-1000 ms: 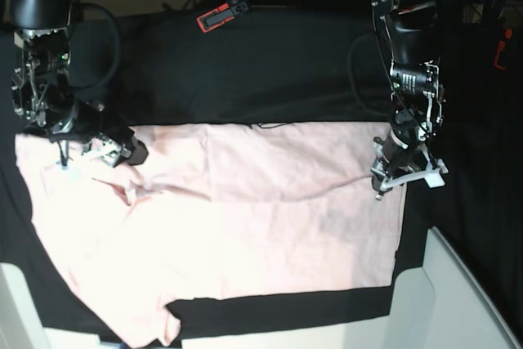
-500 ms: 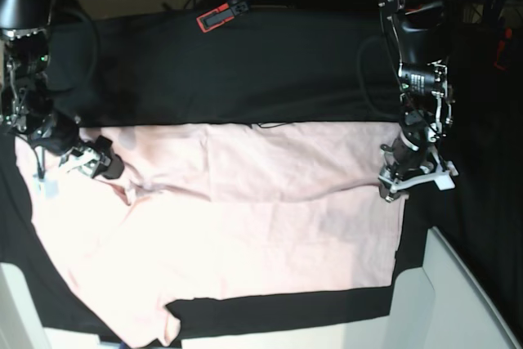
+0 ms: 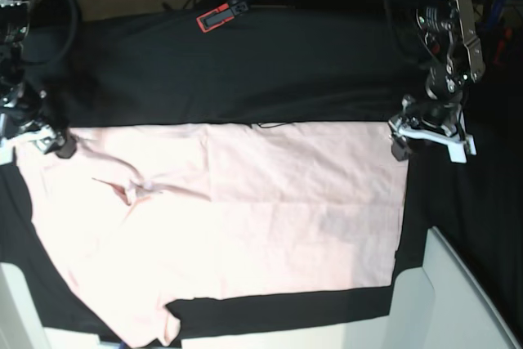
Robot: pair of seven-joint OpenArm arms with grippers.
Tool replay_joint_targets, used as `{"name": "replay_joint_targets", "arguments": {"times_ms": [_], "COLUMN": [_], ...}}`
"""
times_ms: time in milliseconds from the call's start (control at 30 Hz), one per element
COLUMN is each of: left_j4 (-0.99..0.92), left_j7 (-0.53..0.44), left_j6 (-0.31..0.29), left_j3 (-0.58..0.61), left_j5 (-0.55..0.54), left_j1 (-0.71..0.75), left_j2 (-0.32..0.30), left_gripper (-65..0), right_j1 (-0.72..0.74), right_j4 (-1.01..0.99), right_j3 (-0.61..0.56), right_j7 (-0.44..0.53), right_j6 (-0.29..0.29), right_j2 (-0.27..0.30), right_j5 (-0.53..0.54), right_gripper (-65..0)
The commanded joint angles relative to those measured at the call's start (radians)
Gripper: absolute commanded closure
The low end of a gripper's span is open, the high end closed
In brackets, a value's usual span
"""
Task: Fold the T-shirt properly
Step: 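Grasp the edge with the left gripper and pull it toward the hem, then hold both collar-edge corners and pull them apart to stretch the shirt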
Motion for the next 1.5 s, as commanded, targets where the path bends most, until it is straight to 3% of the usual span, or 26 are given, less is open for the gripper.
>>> {"name": "replay_joint_targets", "arguments": {"times_ms": [0,133,300,467,767,1000,1167,1467], "left_j4": [0.033,0.033,0.034,0.033,0.025,0.023,0.022,-0.046], "left_j7": [-0.028,-0.028,-0.028,-0.028,-0.026,-0.026,-0.026,-0.028], "left_j6": [-0.008,-0.01,-0.011,-0.011,-0.011,-0.011,-0.011,-0.011], "left_j3": [-0.005,-0.005,-0.003,-0.003,-0.003,-0.003,-0.003,-0.008], "left_j5": [-0.01,-0.01,-0.01,-0.01,-0.011,-0.011,-0.016,-0.017], "left_j1": [0.006,0.053,0.072,0.07,0.092,0.096,0.096,0.09], "left_j2": [-0.017,-0.017,-0.017,-0.015,-0.018,-0.017,-0.012,0.022], "left_gripper": [-34.9,-34.9,-34.9,-34.8,-34.8,-34.8,-35.1,-35.6], "right_j1": [0.011,-0.004,0.045,0.111,0.196,0.229,0.258,0.263], "right_j4": [0.017,-0.043,-0.239,-0.333,-0.5,-0.516,-0.517,-0.519], "right_j3": [0.041,0.144,0.181,0.188,0.179,0.179,0.109,0.101], "right_j7": [0.018,0.019,0.021,0.022,0.093,0.092,0.098,0.098], "right_j6": [0.011,0.014,0.019,0.111,0.119,0.12,0.12,0.12], "right_j2": [0.021,0.019,0.024,0.025,0.094,0.091,0.091,0.09], "right_j5": [0.014,0.014,0.014,0.013,0.013,0.013,0.013,0.013], "right_gripper": [-45.0,-54.3,-54.1,-54.1,-54.1,-54.1,-53.8,-36.9]}}
